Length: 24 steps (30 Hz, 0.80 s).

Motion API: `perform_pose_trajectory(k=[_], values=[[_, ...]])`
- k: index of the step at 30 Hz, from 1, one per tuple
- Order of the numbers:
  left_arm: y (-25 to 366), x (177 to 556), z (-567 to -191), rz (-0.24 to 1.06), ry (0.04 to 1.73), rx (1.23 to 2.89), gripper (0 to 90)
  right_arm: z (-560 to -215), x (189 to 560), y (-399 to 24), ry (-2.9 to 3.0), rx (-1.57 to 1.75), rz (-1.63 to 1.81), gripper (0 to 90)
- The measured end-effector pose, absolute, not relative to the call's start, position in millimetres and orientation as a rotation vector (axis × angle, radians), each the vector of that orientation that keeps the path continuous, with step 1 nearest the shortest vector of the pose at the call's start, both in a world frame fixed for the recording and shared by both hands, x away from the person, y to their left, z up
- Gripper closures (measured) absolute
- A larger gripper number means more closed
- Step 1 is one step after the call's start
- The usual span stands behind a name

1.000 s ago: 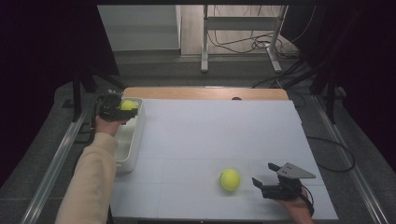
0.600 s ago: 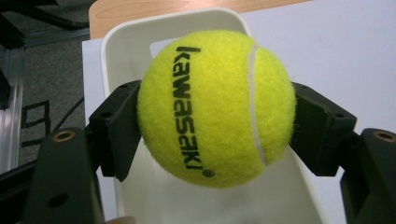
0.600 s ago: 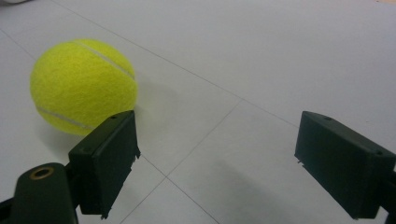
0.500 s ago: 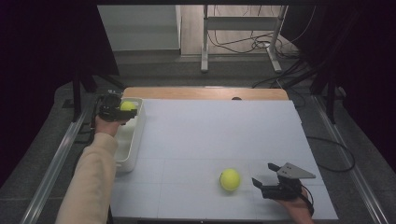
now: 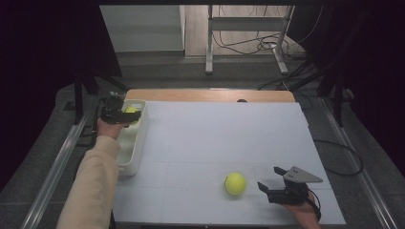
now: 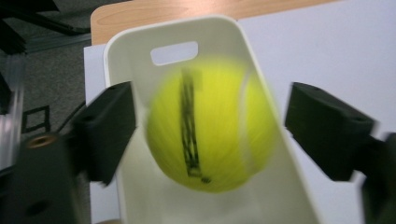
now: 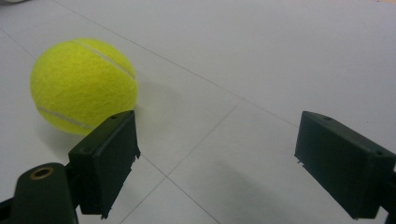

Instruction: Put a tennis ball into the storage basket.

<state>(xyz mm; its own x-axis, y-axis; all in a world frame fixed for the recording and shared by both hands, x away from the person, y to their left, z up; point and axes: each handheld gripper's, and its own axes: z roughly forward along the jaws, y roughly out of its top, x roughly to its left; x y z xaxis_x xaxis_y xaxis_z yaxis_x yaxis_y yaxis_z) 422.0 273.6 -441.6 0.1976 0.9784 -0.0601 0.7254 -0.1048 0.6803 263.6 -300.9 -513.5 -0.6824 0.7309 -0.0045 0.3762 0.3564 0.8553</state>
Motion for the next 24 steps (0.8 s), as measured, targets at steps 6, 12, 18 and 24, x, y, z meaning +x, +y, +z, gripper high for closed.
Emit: perform_pose_trajectory(k=[6, 12, 18, 24], values=[[271, 416, -433, 0.553, 1.533, 1.865, 12.2, -513, 263, -301, 2.237, 0.968, 1.258, 14.0], [268, 404, -420, 0.554, 1.475, 1.827, 11.7, -513, 263, -301, 2.237, 0.968, 1.252, 14.0], [266, 393, -413, 0.554, 1.399, 1.812, 14.4, -513, 263, -301, 2.237, 0.968, 1.248, 14.0], [262, 380, -412, 0.523, 1.342, 1.786, 14.5, -513, 263, -301, 2.234, 0.967, 1.256, 14.0]])
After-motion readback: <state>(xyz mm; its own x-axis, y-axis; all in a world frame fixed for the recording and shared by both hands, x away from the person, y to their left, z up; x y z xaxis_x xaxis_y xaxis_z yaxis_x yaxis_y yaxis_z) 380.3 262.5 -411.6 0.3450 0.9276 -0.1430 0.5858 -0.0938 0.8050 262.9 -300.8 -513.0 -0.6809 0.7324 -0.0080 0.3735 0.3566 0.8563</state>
